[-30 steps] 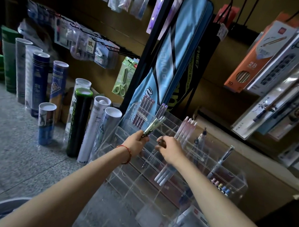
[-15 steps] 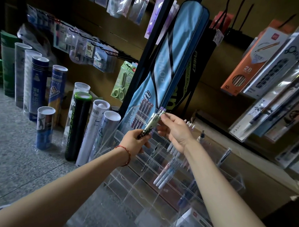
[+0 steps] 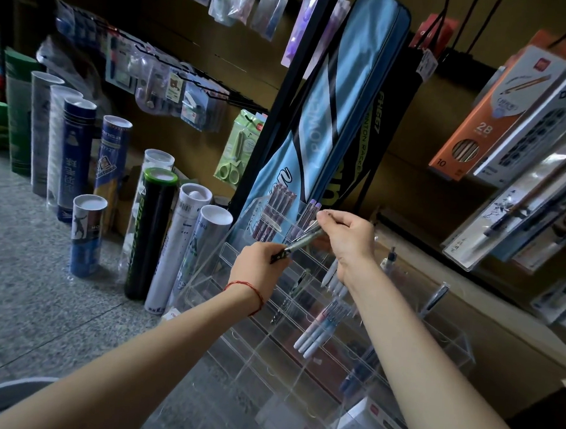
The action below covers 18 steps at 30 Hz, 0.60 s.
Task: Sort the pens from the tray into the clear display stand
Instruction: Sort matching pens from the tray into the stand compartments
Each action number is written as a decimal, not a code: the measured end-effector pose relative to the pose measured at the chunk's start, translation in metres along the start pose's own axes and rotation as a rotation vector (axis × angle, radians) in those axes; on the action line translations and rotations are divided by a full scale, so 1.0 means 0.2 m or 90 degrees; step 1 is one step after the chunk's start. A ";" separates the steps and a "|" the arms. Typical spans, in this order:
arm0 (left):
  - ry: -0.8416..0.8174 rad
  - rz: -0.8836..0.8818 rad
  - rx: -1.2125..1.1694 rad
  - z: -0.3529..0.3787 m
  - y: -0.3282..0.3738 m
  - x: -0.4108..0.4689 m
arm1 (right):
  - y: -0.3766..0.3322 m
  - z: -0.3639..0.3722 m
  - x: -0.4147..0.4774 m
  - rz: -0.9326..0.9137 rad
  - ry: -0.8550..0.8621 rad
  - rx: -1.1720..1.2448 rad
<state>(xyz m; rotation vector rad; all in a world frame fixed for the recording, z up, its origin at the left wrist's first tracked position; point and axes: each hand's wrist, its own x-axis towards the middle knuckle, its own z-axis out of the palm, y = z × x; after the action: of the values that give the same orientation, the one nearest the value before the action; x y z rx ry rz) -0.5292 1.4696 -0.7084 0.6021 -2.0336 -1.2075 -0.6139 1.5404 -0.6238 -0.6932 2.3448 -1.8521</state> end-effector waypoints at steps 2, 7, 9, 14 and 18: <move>-0.021 -0.011 -0.036 0.01 0.00 0.01 | -0.01 -0.03 0.01 -0.022 0.046 -0.013; -0.046 -0.049 -0.011 0.01 -0.08 0.00 | -0.01 -0.12 0.05 -0.257 0.059 -0.173; -0.084 -0.055 0.020 0.01 -0.08 0.00 | 0.06 -0.09 0.04 -0.305 -0.022 -0.289; -0.113 -0.095 0.003 0.01 -0.12 0.01 | 0.20 -0.04 0.01 -0.199 -0.184 -0.387; -0.127 -0.091 0.019 -0.02 -0.13 0.03 | 0.23 -0.05 0.02 -0.122 -0.253 -0.418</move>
<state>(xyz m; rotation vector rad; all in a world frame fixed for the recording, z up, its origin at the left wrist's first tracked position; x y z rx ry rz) -0.5296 1.4511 -0.7274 0.6751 -2.2095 -1.3701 -0.6347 1.5551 -0.6631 -1.2410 2.6433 -0.8279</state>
